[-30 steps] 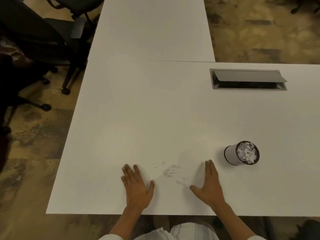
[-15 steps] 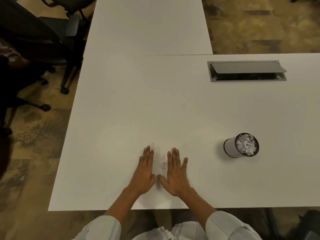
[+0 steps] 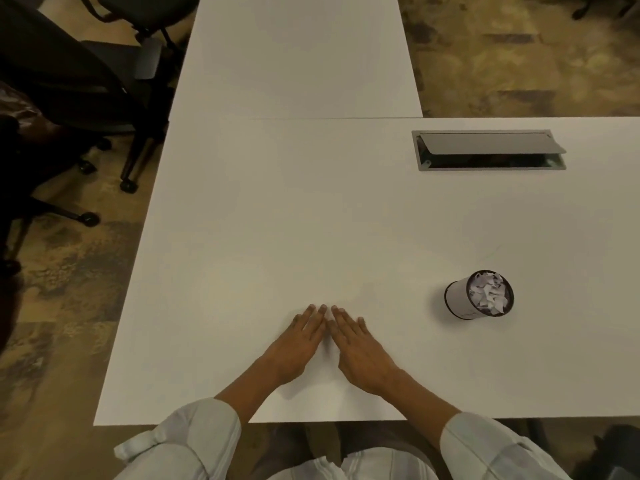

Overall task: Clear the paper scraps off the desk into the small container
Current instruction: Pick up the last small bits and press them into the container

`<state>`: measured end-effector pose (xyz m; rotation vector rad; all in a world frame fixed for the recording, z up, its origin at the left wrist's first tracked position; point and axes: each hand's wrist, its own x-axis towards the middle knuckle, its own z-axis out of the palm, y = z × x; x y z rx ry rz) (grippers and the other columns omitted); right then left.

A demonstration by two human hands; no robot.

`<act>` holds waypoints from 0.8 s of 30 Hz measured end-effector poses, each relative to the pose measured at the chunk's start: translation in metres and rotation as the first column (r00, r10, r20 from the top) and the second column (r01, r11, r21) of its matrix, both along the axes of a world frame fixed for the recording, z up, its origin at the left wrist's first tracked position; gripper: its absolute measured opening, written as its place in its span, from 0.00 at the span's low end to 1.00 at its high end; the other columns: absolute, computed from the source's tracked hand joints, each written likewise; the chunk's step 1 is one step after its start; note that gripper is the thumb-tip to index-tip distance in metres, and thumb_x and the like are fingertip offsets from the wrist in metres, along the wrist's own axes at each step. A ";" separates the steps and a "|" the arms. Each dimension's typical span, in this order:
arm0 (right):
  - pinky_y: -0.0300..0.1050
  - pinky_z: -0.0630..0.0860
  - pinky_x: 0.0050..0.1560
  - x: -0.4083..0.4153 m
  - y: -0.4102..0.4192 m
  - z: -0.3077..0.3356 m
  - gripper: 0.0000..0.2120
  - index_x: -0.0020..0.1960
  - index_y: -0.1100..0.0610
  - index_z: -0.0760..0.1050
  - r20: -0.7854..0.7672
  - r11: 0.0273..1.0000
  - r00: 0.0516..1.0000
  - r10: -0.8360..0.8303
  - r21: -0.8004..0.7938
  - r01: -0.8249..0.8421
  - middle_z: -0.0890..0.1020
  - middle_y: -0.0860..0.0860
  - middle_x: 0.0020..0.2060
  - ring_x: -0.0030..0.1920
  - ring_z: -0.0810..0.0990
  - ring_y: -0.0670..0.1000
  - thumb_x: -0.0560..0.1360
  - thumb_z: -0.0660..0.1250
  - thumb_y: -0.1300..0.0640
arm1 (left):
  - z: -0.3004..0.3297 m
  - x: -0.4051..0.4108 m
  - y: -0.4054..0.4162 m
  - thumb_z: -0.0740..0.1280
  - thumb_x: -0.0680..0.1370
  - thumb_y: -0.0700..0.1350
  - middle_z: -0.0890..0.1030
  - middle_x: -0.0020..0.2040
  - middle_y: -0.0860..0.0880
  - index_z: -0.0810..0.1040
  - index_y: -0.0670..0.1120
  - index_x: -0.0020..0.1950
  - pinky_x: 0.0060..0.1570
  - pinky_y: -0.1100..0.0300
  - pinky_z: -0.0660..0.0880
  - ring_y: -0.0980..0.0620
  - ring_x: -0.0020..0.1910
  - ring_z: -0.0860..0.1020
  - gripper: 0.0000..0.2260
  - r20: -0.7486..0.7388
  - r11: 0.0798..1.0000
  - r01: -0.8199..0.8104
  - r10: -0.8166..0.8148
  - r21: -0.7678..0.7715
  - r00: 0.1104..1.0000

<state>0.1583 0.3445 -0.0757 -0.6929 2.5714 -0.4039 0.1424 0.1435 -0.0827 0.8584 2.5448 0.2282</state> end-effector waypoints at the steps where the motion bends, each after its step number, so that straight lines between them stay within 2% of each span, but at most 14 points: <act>1: 0.56 0.44 0.77 0.002 -0.001 0.000 0.33 0.78 0.58 0.40 -0.039 1.000 0.999 0.011 -0.004 -0.012 0.39 0.55 0.77 0.77 0.39 0.57 0.80 0.56 0.61 | -0.001 0.006 0.002 0.55 0.80 0.33 0.36 0.78 0.43 0.37 0.42 0.76 0.77 0.48 0.44 0.43 0.76 0.34 0.33 0.008 1.000 -0.024 0.024 -0.016 1.000; 3: 0.55 0.53 0.75 0.010 0.001 -0.001 0.33 0.77 0.61 0.53 -0.133 0.998 0.989 0.057 -0.021 -0.060 0.53 0.58 0.77 0.77 0.52 0.60 0.77 0.64 0.63 | 0.000 0.022 0.005 0.55 0.82 0.38 0.37 0.78 0.43 0.37 0.41 0.76 0.78 0.49 0.44 0.44 0.75 0.34 0.30 0.026 0.997 -0.074 0.075 -0.024 0.997; 5: 0.50 0.66 0.68 0.019 0.002 -0.001 0.34 0.71 0.59 0.69 -0.149 0.994 0.983 0.108 0.007 -0.109 0.70 0.57 0.71 0.71 0.68 0.58 0.69 0.76 0.56 | 0.001 0.037 0.010 0.54 0.83 0.41 0.37 0.78 0.43 0.38 0.42 0.76 0.78 0.50 0.45 0.44 0.76 0.36 0.29 0.073 0.992 -0.118 0.120 -0.033 0.990; 6: 0.47 0.69 0.66 0.022 0.001 -0.001 0.34 0.68 0.57 0.73 -0.164 0.992 0.978 0.127 0.039 -0.123 0.74 0.56 0.68 0.68 0.72 0.57 0.66 0.79 0.51 | 0.001 0.043 0.013 0.55 0.83 0.42 0.36 0.77 0.44 0.38 0.42 0.76 0.78 0.51 0.46 0.44 0.76 0.36 0.30 0.084 0.990 -0.137 0.139 -0.029 0.987; 8: 0.47 0.68 0.67 0.028 -0.002 -0.002 0.32 0.69 0.57 0.72 -0.178 0.991 0.975 0.130 0.037 -0.125 0.72 0.56 0.70 0.70 0.70 0.57 0.69 0.77 0.50 | 0.005 0.052 0.022 0.60 0.81 0.43 0.36 0.75 0.45 0.41 0.43 0.77 0.76 0.53 0.51 0.46 0.76 0.38 0.32 0.096 0.986 -0.166 0.167 -0.018 0.981; 9: 0.47 0.68 0.67 0.029 -0.003 -0.003 0.31 0.70 0.58 0.70 -0.173 0.991 0.976 0.133 0.048 -0.127 0.70 0.57 0.71 0.71 0.68 0.58 0.71 0.75 0.52 | 0.008 0.055 0.027 0.63 0.80 0.43 0.40 0.76 0.44 0.46 0.43 0.77 0.75 0.54 0.55 0.46 0.76 0.42 0.33 0.082 0.983 -0.183 0.182 -0.003 0.980; 11: 0.44 0.79 0.57 0.030 -0.005 -0.007 0.29 0.64 0.59 0.77 -0.192 0.985 0.967 0.165 0.088 -0.150 0.77 0.57 0.65 0.66 0.75 0.58 0.66 0.79 0.53 | 0.012 0.057 0.033 0.72 0.74 0.42 0.61 0.75 0.40 0.63 0.40 0.74 0.67 0.57 0.71 0.46 0.74 0.64 0.31 0.072 0.970 -0.233 0.228 0.074 0.971; 12: 0.41 0.82 0.49 0.028 -0.007 -0.004 0.28 0.59 0.58 0.81 -0.182 0.979 0.965 0.189 0.112 -0.171 0.81 0.55 0.60 0.61 0.79 0.56 0.62 0.81 0.51 | 0.014 0.057 0.034 0.75 0.71 0.42 0.72 0.70 0.41 0.70 0.41 0.69 0.60 0.59 0.76 0.46 0.67 0.74 0.28 0.071 0.965 -0.243 0.237 0.101 0.969; 13: 0.39 0.83 0.43 0.028 -0.008 -0.001 0.26 0.56 0.58 0.82 -0.161 0.977 0.967 0.196 0.119 -0.178 0.83 0.54 0.56 0.57 0.81 0.54 0.60 0.82 0.51 | 0.016 0.055 0.036 0.76 0.70 0.43 0.78 0.64 0.43 0.75 0.43 0.65 0.54 0.62 0.79 0.48 0.61 0.79 0.25 0.030 0.964 -0.246 0.244 0.102 0.969; 15: 0.39 0.83 0.38 0.025 -0.011 0.004 0.21 0.54 0.59 0.82 -0.125 0.967 0.968 0.215 0.164 -0.194 0.83 0.55 0.55 0.55 0.81 0.54 0.64 0.80 0.53 | 0.019 0.049 0.037 0.71 0.74 0.42 0.79 0.61 0.42 0.74 0.41 0.65 0.52 0.62 0.79 0.48 0.58 0.79 0.19 0.034 0.963 -0.249 0.247 0.102 0.968; 17: 0.46 0.83 0.42 0.022 -0.014 0.003 0.16 0.58 0.63 0.79 -0.083 0.956 0.967 0.241 0.191 -0.222 0.80 0.60 0.57 0.56 0.78 0.57 0.72 0.72 0.59 | 0.017 0.043 0.040 0.63 0.79 0.42 0.76 0.63 0.41 0.71 0.40 0.67 0.56 0.59 0.76 0.47 0.62 0.74 0.17 0.035 0.973 -0.225 0.223 0.054 0.974; 20: 0.55 0.79 0.48 0.016 -0.017 0.001 0.13 0.60 0.67 0.75 -0.049 0.960 0.969 0.242 0.156 -0.232 0.77 0.64 0.57 0.56 0.74 0.61 0.77 0.62 0.65 | 0.017 0.034 0.044 0.60 0.81 0.44 0.76 0.62 0.45 0.73 0.43 0.64 0.57 0.62 0.73 0.50 0.60 0.74 0.13 0.036 0.946 -0.315 0.313 0.069 0.949; 22: 0.54 0.78 0.48 0.013 -0.021 0.000 0.11 0.57 0.66 0.77 -0.049 0.982 0.986 0.158 0.111 -0.152 0.79 0.62 0.54 0.54 0.75 0.60 0.77 0.63 0.64 | 0.017 0.029 0.049 0.61 0.80 0.43 0.78 0.58 0.46 0.77 0.45 0.59 0.54 0.64 0.72 0.52 0.55 0.76 0.10 0.051 0.902 -0.422 0.419 0.097 0.907; 24: 0.50 0.76 0.48 0.010 -0.025 0.002 0.10 0.55 0.64 0.79 0.009 0.998 0.998 -0.054 0.013 0.054 0.81 0.60 0.51 0.52 0.76 0.58 0.77 0.63 0.63 | 0.023 0.025 0.056 0.62 0.79 0.41 0.82 0.51 0.46 0.81 0.44 0.51 0.48 0.65 0.73 0.52 0.48 0.79 0.08 0.077 0.826 -0.553 0.548 0.111 0.833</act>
